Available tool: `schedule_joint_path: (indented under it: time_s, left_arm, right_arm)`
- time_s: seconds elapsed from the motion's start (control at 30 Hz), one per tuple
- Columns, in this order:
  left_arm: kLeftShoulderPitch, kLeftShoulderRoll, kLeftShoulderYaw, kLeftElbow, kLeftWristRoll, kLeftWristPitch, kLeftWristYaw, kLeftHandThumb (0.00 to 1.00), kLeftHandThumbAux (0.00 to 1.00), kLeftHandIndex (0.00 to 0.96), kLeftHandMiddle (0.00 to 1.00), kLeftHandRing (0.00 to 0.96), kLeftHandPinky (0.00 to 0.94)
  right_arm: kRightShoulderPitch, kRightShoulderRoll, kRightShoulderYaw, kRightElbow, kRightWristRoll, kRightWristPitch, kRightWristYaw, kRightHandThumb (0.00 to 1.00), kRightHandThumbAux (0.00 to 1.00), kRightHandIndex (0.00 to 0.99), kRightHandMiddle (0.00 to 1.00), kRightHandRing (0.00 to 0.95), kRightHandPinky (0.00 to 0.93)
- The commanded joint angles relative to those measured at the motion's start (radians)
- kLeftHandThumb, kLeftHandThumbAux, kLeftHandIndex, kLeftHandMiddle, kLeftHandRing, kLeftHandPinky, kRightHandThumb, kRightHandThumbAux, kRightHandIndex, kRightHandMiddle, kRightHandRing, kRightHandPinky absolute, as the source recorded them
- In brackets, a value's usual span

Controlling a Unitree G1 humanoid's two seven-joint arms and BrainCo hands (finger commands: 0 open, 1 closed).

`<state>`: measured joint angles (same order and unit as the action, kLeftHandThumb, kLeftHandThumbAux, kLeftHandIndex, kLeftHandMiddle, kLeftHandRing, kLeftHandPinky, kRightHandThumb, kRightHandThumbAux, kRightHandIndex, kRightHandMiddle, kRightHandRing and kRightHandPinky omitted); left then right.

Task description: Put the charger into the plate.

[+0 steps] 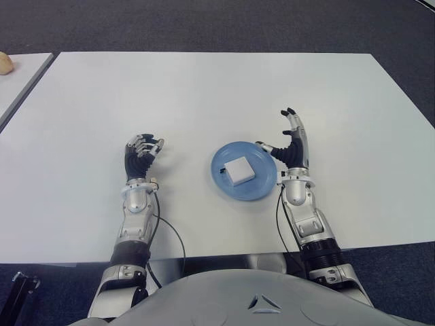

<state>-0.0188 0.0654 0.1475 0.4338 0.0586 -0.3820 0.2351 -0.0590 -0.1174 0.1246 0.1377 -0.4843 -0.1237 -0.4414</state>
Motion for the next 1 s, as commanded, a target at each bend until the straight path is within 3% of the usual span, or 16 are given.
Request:
schedule_joint_path:
  time_s: [0.03, 0.1, 0.2, 0.3, 0.53, 0.73, 1.0]
  left_arm:
    - [0.0, -0.001, 0.0, 0.011, 0.001, 0.003, -0.003, 0.834, 0.68, 0.401, 0.482, 0.557, 0.528]
    - [0.001, -0.001, -0.001, 0.011, -0.001, 0.001, -0.006, 0.834, 0.68, 0.4, 0.483, 0.559, 0.529]
    - [0.001, 0.0, -0.002, 0.012, -0.006, -0.003, -0.014, 0.834, 0.68, 0.4, 0.483, 0.559, 0.527]
    - [0.003, 0.0, -0.003, 0.009, -0.007, -0.001, -0.015, 0.834, 0.68, 0.401, 0.483, 0.559, 0.528]
    - [0.005, -0.002, -0.001, 0.008, -0.007, -0.007, -0.011, 0.835, 0.679, 0.406, 0.479, 0.552, 0.522]
    - [0.006, 0.003, -0.005, 0.011, 0.001, -0.008, -0.013, 0.834, 0.68, 0.401, 0.483, 0.559, 0.529]
    - [0.005, 0.007, -0.012, 0.008, -0.001, -0.013, -0.024, 0.833, 0.68, 0.398, 0.487, 0.574, 0.543]
  right_arm:
    - [-0.006, 0.024, -0.034, 0.034, 0.069, -0.048, 0.0, 0.492, 0.913, 0.242, 0.295, 0.297, 0.341]
    - [-0.006, 0.02, -0.055, 0.045, 0.108, -0.063, 0.023, 0.521, 0.929, 0.269, 0.326, 0.312, 0.349]
    - [-0.012, -0.008, -0.105, 0.099, 0.192, -0.099, 0.082, 0.647, 0.798, 0.366, 0.369, 0.355, 0.389]
    - [-0.023, -0.022, -0.134, 0.162, 0.243, -0.136, 0.122, 0.69, 0.755, 0.401, 0.403, 0.395, 0.436]
    - [-0.03, -0.02, -0.15, 0.225, 0.285, -0.18, 0.169, 0.706, 0.735, 0.422, 0.475, 0.487, 0.541]
    - [-0.033, -0.038, -0.149, 0.304, 0.281, -0.222, 0.198, 0.7, 0.733, 0.43, 0.59, 0.624, 0.682]
    - [-0.016, -0.04, -0.152, 0.307, 0.295, -0.199, 0.245, 0.697, 0.735, 0.432, 0.672, 0.701, 0.728]
